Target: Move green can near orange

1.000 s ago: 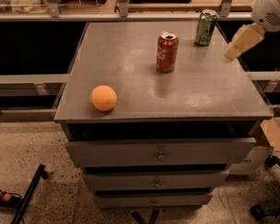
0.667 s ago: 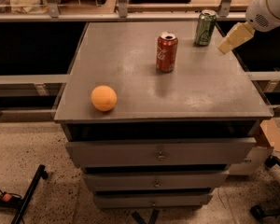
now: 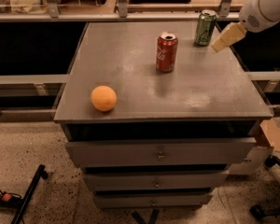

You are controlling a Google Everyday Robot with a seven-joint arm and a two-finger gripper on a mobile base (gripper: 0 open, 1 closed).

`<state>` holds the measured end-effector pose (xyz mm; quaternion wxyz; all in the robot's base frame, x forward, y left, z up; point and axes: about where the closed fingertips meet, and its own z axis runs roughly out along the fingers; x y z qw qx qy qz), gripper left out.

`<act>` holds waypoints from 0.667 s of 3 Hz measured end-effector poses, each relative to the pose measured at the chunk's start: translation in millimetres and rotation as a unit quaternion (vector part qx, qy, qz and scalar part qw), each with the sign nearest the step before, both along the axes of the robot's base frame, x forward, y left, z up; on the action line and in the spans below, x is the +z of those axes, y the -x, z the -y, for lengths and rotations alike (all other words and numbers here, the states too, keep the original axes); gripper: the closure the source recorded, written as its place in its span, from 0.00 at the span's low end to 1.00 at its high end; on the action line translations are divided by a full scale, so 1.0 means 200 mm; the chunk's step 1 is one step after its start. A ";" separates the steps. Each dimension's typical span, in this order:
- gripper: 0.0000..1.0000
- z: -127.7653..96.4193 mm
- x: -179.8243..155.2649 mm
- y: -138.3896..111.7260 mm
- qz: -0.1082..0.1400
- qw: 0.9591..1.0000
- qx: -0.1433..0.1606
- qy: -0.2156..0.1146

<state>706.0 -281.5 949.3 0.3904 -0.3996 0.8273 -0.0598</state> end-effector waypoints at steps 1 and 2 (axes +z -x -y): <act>0.00 0.03 -0.06 -0.19 0.015 0.999 -0.025 -0.045; 0.00 0.05 -0.12 -0.39 0.037 0.995 -0.049 -0.084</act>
Offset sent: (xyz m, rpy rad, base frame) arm 0.1243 -0.0236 -0.0287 0.2566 -0.1386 -0.1599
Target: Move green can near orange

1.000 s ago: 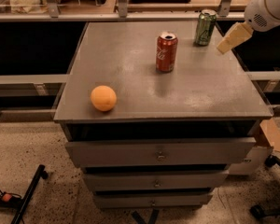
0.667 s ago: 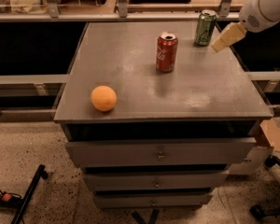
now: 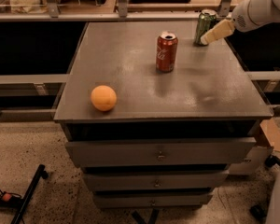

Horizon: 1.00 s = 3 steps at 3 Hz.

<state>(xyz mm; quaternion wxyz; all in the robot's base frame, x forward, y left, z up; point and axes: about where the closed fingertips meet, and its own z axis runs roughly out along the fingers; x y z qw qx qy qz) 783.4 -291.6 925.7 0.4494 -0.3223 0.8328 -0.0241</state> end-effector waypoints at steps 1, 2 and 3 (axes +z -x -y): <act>0.00 0.04 -0.06 -0.15 0.019 0.999 -0.019 -0.026; 0.00 0.04 -0.13 -0.27 0.036 0.997 -0.029 -0.058; 0.00 0.02 -0.17 -0.39 0.054 0.994 -0.036 -0.090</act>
Offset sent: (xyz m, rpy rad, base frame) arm 0.0866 -0.0181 -0.0315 0.1887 -0.1235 -0.0883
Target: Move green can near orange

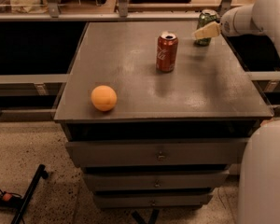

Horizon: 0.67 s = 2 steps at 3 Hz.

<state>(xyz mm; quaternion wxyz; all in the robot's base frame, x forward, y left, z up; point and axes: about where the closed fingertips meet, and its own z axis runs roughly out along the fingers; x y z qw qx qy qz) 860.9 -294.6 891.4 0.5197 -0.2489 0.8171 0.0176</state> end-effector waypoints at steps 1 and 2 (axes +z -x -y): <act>0.00 -0.05 -0.01 -0.08 0.020 0.999 -0.003 -0.031; 0.00 -0.08 -0.05 -0.16 0.036 0.999 -0.013 -0.038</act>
Offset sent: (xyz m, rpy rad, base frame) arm 0.0449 0.0181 -0.0169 0.0886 -0.1188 -0.0587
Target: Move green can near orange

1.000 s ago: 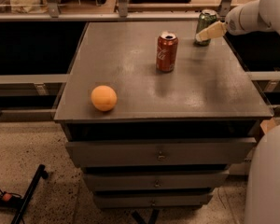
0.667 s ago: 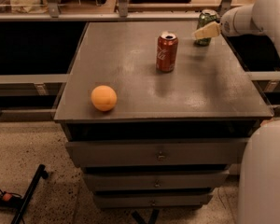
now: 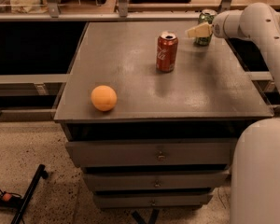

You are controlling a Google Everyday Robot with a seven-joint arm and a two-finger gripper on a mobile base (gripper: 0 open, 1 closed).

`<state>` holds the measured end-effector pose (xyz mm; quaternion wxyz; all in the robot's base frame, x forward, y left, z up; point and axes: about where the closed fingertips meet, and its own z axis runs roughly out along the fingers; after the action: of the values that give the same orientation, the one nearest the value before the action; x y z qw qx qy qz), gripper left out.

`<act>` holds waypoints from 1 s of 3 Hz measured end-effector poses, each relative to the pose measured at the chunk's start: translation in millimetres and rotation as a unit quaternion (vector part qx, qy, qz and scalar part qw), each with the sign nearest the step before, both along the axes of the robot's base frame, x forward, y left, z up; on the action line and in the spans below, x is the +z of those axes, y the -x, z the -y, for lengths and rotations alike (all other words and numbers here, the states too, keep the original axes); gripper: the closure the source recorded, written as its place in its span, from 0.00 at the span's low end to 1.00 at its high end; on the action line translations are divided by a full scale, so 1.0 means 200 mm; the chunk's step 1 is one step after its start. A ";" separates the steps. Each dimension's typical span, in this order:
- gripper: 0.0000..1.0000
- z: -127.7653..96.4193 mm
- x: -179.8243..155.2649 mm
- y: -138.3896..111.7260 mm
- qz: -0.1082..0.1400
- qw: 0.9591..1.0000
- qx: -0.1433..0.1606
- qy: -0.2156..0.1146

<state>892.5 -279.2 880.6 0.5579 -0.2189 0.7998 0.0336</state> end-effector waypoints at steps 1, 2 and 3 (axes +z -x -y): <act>0.19 -0.01 -0.05 -0.05 0.012 1.000 -0.008 0.011; 0.42 0.01 -0.04 -0.08 0.027 0.998 -0.026 0.041; 0.65 0.05 -0.02 -0.09 0.029 0.996 -0.047 0.068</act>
Offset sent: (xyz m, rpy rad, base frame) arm 0.0139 -0.0112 -0.0002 -0.1680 -0.1004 -0.1105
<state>910.3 -289.9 876.2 0.5657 -0.2193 0.7932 -0.0531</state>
